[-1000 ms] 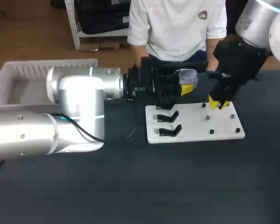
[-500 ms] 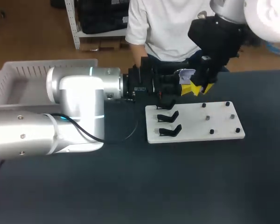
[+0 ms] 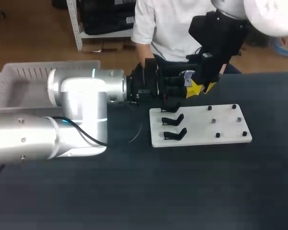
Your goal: Pick up each earbud case from the left stands, insert the matching earbuds, close the lid, and place the case in the box.
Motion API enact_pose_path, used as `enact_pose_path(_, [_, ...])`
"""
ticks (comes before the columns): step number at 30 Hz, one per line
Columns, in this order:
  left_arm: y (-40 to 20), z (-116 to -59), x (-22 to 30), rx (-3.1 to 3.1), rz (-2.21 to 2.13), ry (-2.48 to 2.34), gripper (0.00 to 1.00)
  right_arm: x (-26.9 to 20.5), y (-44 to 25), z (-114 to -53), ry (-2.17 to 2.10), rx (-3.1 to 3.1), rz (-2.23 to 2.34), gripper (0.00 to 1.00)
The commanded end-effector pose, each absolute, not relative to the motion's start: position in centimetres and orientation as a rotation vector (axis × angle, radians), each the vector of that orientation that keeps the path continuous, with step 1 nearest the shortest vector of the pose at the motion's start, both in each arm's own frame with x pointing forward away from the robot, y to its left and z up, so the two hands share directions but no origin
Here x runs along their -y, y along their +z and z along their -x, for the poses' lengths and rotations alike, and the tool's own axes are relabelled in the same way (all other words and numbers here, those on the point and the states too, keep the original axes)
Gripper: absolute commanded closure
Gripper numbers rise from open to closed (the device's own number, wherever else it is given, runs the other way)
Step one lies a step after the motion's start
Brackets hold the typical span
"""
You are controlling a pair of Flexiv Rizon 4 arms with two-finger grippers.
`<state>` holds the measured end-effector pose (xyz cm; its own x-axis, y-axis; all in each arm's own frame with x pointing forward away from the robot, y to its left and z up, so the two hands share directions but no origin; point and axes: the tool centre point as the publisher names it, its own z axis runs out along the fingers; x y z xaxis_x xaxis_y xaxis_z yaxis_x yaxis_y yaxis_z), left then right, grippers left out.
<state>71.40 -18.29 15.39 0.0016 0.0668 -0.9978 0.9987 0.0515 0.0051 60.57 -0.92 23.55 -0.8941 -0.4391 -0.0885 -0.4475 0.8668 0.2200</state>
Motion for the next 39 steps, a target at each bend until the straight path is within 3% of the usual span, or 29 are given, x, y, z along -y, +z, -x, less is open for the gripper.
enact_pose_path(1, [15.3, -71.4, 18.3, -1.276, -1.218, -1.135, 1.00, 1.2, 23.7, -60.8, 0.377, -2.993, 0.735, 1.00])
enact_pose_path(7, [15.3, -71.4, 18.3, -1.276, -1.218, -1.135, 1.00, 1.8, 24.7, -62.7, 0.207, -2.944, 0.778, 1.00])
enact_pose_path(39, [15.3, -71.4, 18.3, -1.276, -1.218, -1.135, 1.00, 0.1, 21.4, -68.8, 0.191, -2.802, 0.891, 1.00])
